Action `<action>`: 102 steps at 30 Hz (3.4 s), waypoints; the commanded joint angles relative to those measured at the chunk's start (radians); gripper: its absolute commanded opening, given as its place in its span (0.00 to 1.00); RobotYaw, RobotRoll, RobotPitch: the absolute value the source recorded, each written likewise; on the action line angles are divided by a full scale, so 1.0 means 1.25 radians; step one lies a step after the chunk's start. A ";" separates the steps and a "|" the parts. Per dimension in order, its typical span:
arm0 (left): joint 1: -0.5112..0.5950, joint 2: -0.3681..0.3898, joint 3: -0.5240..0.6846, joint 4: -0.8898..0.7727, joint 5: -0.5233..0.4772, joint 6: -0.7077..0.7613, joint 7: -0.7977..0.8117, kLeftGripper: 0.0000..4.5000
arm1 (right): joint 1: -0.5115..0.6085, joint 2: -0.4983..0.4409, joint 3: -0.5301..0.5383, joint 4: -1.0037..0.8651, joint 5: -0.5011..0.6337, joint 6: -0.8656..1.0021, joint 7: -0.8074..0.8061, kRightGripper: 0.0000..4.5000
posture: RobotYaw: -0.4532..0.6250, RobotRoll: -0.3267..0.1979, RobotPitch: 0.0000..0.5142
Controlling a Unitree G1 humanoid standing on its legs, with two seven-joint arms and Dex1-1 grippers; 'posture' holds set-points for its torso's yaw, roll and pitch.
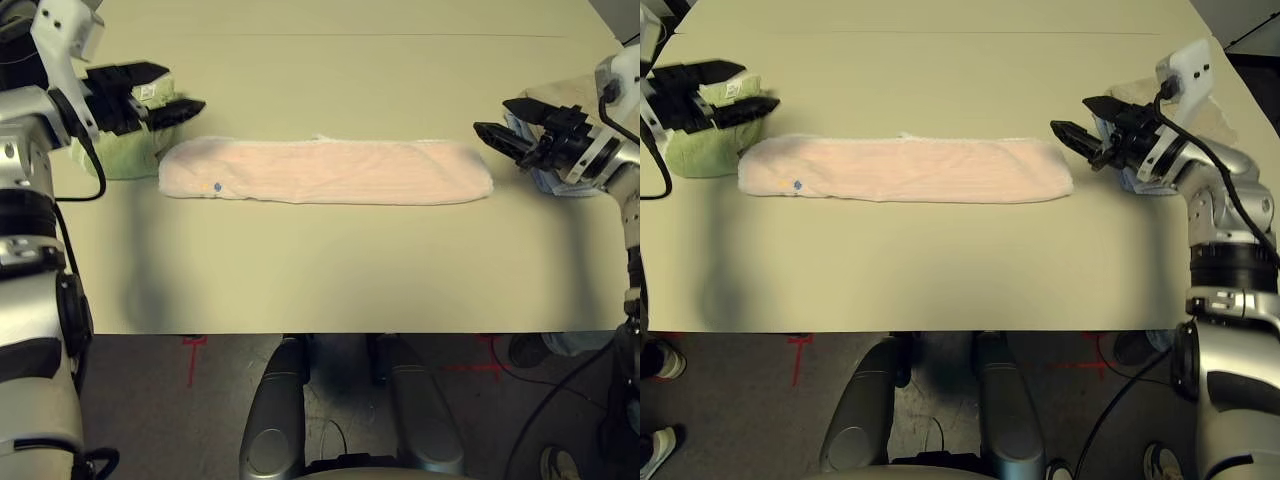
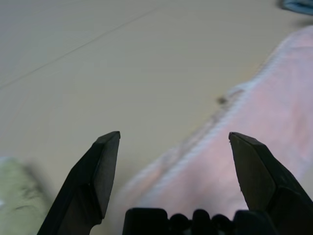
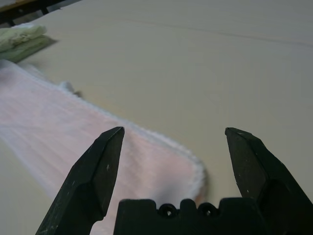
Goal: Fold the towel and set it aside.
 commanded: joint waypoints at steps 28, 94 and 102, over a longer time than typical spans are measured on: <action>0.185 -0.134 -0.105 -0.194 -0.051 -0.112 -0.077 1.00 | 0.272 0.095 -0.202 -0.264 0.326 0.278 -0.243 0.99 | 0.45 0.62 0.49; 0.214 -0.110 -0.115 -0.199 -0.016 -0.147 -0.020 1.00 | 0.317 0.261 -0.132 -0.320 0.697 0.273 -0.808 0.99 | 0.46 0.62 0.49; 0.214 -0.108 -0.116 -0.198 -0.015 -0.147 -0.021 1.00 | 0.312 0.272 -0.118 -0.316 0.673 0.252 -0.801 0.97 | 0.46 0.62 0.49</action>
